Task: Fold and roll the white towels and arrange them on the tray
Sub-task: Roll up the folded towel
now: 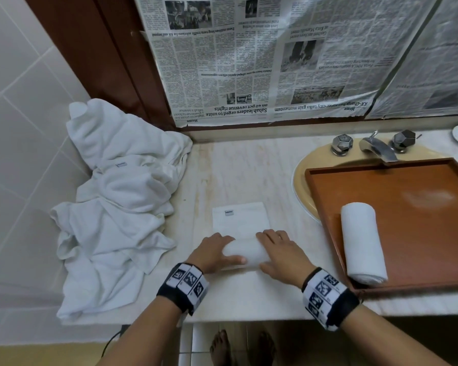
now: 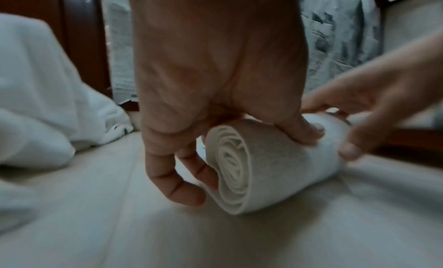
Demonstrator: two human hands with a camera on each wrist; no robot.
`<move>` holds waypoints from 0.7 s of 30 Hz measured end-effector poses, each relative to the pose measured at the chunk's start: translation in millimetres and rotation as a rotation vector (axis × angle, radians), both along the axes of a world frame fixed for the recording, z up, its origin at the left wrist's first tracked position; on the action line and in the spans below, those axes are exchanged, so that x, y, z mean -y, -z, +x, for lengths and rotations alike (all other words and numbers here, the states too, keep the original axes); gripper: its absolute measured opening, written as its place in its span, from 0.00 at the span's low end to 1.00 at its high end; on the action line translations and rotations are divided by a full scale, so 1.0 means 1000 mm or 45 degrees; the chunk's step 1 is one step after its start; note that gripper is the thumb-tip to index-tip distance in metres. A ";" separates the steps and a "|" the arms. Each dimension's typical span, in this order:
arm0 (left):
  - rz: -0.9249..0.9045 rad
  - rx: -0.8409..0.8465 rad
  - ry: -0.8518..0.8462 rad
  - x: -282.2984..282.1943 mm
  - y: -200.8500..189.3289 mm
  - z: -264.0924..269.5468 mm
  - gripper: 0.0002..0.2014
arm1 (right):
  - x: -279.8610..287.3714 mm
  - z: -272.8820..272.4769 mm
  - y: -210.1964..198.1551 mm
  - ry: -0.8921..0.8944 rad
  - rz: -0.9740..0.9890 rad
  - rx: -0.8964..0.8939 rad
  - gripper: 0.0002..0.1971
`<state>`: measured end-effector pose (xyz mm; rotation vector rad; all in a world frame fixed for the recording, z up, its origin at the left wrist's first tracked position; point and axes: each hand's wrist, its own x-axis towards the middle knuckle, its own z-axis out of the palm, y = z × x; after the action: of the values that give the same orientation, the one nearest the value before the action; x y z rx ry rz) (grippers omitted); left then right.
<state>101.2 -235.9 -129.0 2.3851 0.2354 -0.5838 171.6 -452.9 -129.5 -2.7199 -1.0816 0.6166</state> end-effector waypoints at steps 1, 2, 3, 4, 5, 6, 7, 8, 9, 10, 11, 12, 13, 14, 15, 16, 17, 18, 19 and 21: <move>-0.052 -0.010 0.001 0.000 -0.003 0.003 0.32 | -0.001 -0.007 0.002 -0.021 0.000 0.116 0.37; -0.083 -0.003 -0.012 0.000 -0.003 0.004 0.30 | -0.002 -0.009 0.006 -0.015 0.008 0.148 0.37; -0.089 0.010 -0.028 -0.001 0.000 0.003 0.31 | -0.004 -0.009 0.008 0.001 0.025 0.102 0.37; -0.070 0.021 -0.043 0.000 0.003 0.000 0.34 | -0.005 -0.006 0.009 0.024 0.054 -0.001 0.36; -0.027 0.045 -0.055 0.002 0.007 -0.004 0.37 | -0.006 0.000 0.009 0.046 0.072 -0.114 0.36; 0.064 0.097 -0.046 0.005 0.012 -0.009 0.40 | -0.007 0.007 0.007 0.058 0.074 -0.207 0.36; 0.168 0.187 -0.022 0.010 0.016 -0.016 0.40 | -0.007 0.014 0.005 0.061 0.067 -0.285 0.36; 0.240 0.280 -0.001 0.015 0.019 -0.022 0.40 | -0.008 0.021 0.002 0.059 0.054 -0.356 0.36; 0.243 0.355 -0.010 0.020 0.019 -0.026 0.39 | -0.008 0.026 -0.001 0.055 0.038 -0.415 0.35; 0.184 0.365 -0.042 0.021 0.022 -0.029 0.37 | -0.008 0.028 -0.003 0.051 0.015 -0.455 0.33; 0.089 0.317 -0.084 0.021 0.023 -0.029 0.36 | -0.008 0.028 -0.005 0.051 -0.014 -0.475 0.33; -0.007 0.254 -0.128 0.019 0.023 -0.028 0.35 | -0.008 0.023 -0.006 0.048 -0.053 -0.453 0.34; -0.068 0.200 -0.140 0.015 0.021 -0.024 0.34 | -0.008 0.014 -0.007 0.036 -0.109 -0.361 0.36; -0.105 0.159 -0.124 0.011 0.016 -0.019 0.33 | -0.009 0.002 -0.005 0.028 -0.152 -0.216 0.39; -0.136 0.122 -0.099 0.010 0.007 -0.013 0.30 | -0.009 -0.012 -0.003 0.031 -0.154 -0.061 0.41; -0.151 0.095 -0.081 0.010 0.000 -0.008 0.28 | -0.011 -0.022 0.000 0.029 -0.122 0.067 0.41; -0.151 0.064 -0.071 0.010 -0.005 -0.004 0.27 | -0.012 -0.027 0.004 0.023 -0.092 0.142 0.40; -0.128 0.031 -0.066 0.011 -0.006 -0.001 0.27 | -0.012 -0.027 0.006 0.021 -0.055 0.156 0.37; -0.076 0.006 -0.070 0.012 -0.006 -0.001 0.29 | -0.012 -0.021 0.005 0.005 -0.040 0.123 0.35; 0.117 0.001 -0.058 0.015 0.000 -0.007 0.35 | -0.012 -0.004 0.001 -0.026 -0.060 -0.039 0.33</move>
<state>93.8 -250.6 -129.1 2.4617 0.3216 -0.5625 167.5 -440.6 -130.8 -2.7333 -1.1023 0.6928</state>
